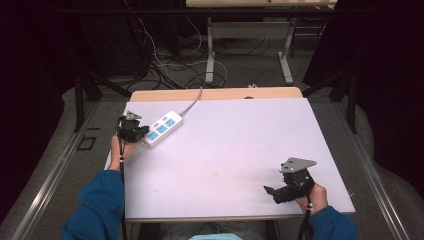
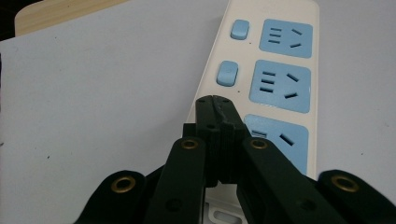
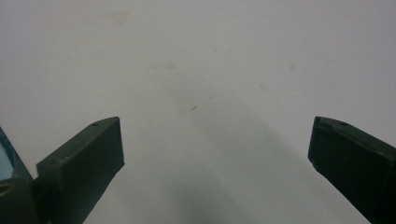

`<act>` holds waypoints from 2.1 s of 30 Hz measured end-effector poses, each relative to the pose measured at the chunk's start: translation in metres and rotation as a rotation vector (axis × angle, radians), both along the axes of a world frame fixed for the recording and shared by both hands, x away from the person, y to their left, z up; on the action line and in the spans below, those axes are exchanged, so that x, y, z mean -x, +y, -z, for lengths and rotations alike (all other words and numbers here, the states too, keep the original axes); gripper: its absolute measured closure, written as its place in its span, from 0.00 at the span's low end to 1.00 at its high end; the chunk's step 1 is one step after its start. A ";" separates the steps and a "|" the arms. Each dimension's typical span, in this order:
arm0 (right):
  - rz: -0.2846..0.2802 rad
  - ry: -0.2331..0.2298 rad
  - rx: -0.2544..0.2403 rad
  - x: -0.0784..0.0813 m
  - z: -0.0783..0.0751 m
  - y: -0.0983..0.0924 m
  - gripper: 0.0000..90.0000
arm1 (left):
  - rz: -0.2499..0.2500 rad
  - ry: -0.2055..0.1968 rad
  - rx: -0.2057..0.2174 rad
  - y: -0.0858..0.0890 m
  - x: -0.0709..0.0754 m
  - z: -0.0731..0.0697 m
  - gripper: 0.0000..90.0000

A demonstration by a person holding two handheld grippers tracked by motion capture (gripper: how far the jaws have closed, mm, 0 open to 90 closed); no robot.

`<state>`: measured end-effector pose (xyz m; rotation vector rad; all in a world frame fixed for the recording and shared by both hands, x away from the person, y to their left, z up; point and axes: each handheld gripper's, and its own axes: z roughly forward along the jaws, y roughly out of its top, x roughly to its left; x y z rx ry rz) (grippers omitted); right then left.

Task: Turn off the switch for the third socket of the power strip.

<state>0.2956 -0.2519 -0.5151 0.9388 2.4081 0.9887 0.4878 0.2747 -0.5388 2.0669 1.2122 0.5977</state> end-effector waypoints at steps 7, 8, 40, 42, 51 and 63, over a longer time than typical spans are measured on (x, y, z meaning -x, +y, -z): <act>-0.002 -0.004 -0.005 0.000 0.000 0.000 0.03 | -0.006 -0.012 -0.019 -0.002 0.002 -0.003 1.00; -0.003 0.000 0.000 0.000 0.000 0.000 0.03 | -0.001 -0.018 -0.014 -0.003 0.002 -0.002 1.00; -0.010 -0.012 -0.009 -0.001 0.000 0.001 0.03 | 0.010 0.012 0.014 -0.005 0.023 -0.019 0.22; -0.005 -0.006 -0.011 0.000 -0.001 0.001 0.03 | 0.024 0.024 0.010 -0.006 0.027 -0.021 0.18; -0.005 -0.010 -0.010 0.000 0.000 0.001 0.03 | 0.052 0.015 -0.001 -0.013 0.047 -0.029 0.05; -0.008 -0.001 -0.010 0.000 -0.001 0.001 0.03 | 0.085 -0.023 0.000 -0.025 0.085 -0.038 0.00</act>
